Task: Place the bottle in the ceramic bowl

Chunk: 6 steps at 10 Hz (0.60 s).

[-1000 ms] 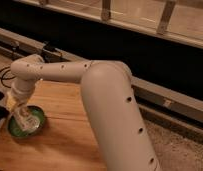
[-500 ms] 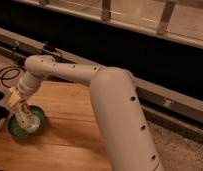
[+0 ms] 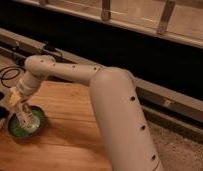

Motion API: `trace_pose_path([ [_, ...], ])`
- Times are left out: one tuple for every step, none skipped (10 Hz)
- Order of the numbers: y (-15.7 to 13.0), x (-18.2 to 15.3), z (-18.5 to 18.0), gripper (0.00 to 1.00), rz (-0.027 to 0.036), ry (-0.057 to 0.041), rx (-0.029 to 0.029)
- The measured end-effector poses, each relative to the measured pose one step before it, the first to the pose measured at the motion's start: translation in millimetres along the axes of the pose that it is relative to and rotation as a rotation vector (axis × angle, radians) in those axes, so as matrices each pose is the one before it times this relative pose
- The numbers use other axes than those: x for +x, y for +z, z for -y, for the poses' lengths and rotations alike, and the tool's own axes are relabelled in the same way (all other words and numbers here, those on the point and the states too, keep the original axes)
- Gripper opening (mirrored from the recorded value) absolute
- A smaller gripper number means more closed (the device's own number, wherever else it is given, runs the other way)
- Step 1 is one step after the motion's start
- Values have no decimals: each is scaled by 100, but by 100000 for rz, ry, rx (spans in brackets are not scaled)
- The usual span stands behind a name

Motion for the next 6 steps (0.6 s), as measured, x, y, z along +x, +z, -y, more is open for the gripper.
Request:
trace_pose_path([
  [29, -10, -39, 80, -33, -43, -36],
  [37, -15, -49, 80, -42, -66, -41],
  [12, -7, -19, 80, -11, -15, -19],
  [1, 6, 3, 80, -8, 11, -4],
  [-7, 2, 8, 80, 11, 12, 5],
  [-7, 5, 11, 80, 4, 15, 9],
])
